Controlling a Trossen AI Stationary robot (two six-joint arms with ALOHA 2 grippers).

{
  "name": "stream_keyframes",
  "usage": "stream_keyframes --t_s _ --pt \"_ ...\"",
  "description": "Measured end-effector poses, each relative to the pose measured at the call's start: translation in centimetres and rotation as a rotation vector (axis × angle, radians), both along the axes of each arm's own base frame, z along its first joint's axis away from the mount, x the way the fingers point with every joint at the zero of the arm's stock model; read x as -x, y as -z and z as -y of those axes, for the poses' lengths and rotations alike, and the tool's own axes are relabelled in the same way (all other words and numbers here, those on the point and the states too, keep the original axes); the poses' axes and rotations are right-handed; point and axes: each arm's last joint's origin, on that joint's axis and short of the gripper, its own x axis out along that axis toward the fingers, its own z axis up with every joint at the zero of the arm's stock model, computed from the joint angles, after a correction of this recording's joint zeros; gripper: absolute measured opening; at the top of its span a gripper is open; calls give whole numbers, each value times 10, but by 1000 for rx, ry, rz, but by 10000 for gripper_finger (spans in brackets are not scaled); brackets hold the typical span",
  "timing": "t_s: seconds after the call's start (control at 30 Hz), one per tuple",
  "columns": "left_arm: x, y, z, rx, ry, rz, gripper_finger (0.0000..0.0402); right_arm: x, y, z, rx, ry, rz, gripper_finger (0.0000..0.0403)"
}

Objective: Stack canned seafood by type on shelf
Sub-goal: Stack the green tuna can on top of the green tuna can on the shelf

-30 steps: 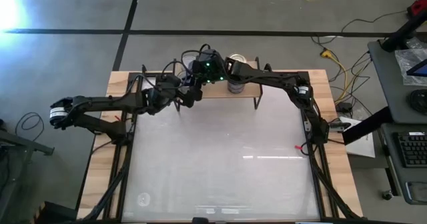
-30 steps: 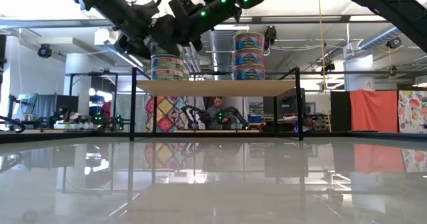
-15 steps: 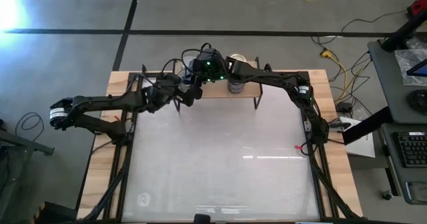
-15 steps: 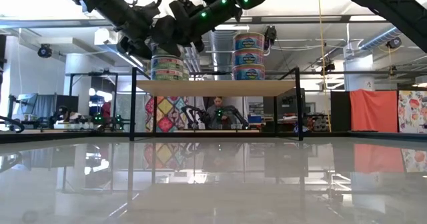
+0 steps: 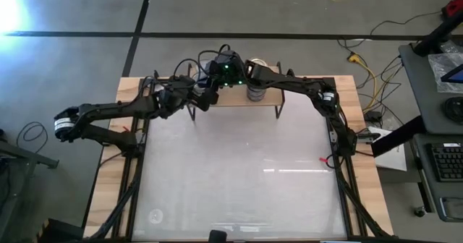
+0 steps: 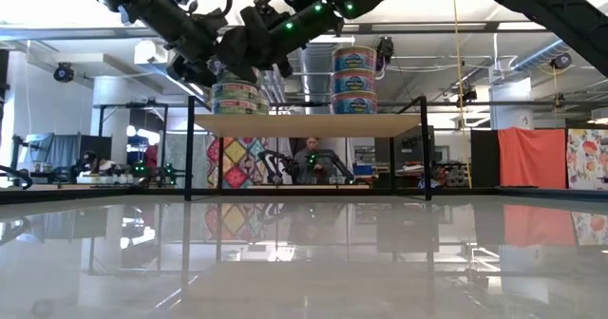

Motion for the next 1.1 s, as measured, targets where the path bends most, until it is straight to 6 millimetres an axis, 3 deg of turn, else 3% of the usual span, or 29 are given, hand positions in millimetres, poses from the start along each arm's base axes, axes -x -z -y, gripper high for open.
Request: stream_keyframes --t_s 0.7,1.1 --pt "3 -3 1 -14 3 -13 400 0 -3 -1 10 -5 19 38" --pt "6 -2 0 -28 -58 -48 400 1 -26 -2 24 -7 45 38"
